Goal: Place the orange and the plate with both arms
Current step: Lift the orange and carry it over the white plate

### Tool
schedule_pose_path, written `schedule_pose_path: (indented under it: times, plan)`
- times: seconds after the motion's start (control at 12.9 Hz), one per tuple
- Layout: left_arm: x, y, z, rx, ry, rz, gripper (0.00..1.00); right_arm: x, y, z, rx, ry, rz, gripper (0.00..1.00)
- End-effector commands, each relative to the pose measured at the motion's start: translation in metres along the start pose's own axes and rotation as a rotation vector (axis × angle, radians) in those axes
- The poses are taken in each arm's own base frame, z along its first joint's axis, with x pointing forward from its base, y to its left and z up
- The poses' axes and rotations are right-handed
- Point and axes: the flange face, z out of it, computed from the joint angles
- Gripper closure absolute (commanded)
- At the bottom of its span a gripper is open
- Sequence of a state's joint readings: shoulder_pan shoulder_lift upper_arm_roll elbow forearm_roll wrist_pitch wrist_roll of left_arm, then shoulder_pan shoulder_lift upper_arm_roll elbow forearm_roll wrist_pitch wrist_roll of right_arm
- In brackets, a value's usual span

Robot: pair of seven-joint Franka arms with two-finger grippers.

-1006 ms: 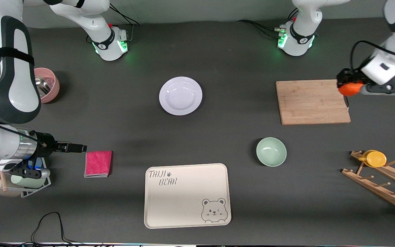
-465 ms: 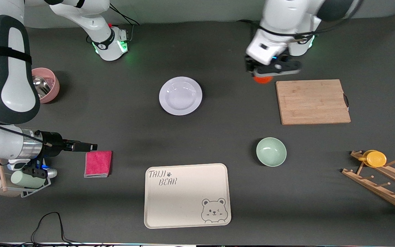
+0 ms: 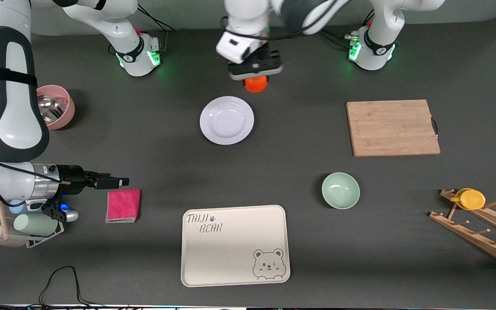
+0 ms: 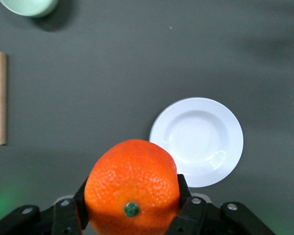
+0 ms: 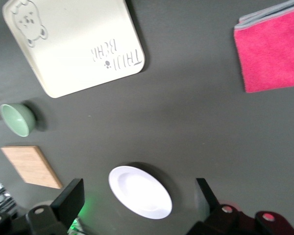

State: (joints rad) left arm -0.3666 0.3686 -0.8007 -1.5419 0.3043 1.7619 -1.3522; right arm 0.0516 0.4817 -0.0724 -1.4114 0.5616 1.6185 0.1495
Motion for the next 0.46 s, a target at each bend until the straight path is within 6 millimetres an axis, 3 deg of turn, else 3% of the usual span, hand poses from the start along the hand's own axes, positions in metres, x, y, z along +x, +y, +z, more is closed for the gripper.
schedule_pose_path:
  times: [0.0, 0.15, 0.39]
  plan:
    - [-0.025, 0.058, 0.05, -0.023, 0.01, -0.036, 0.42, -0.002, 0.008, -0.007, 0.069, -0.007, -0.001, 0.0]
    - [-0.039, 0.075, 0.092, -0.012, 0.012, -0.029, 0.42, -0.001, 0.025, 0.009, 0.08, 0.009, -0.055, 0.0]
    - [-0.047, 0.091, 0.148, -0.029, 0.018, -0.033, 0.42, -0.018, 0.047, 0.034, 0.197, 0.037, -0.069, 0.0]
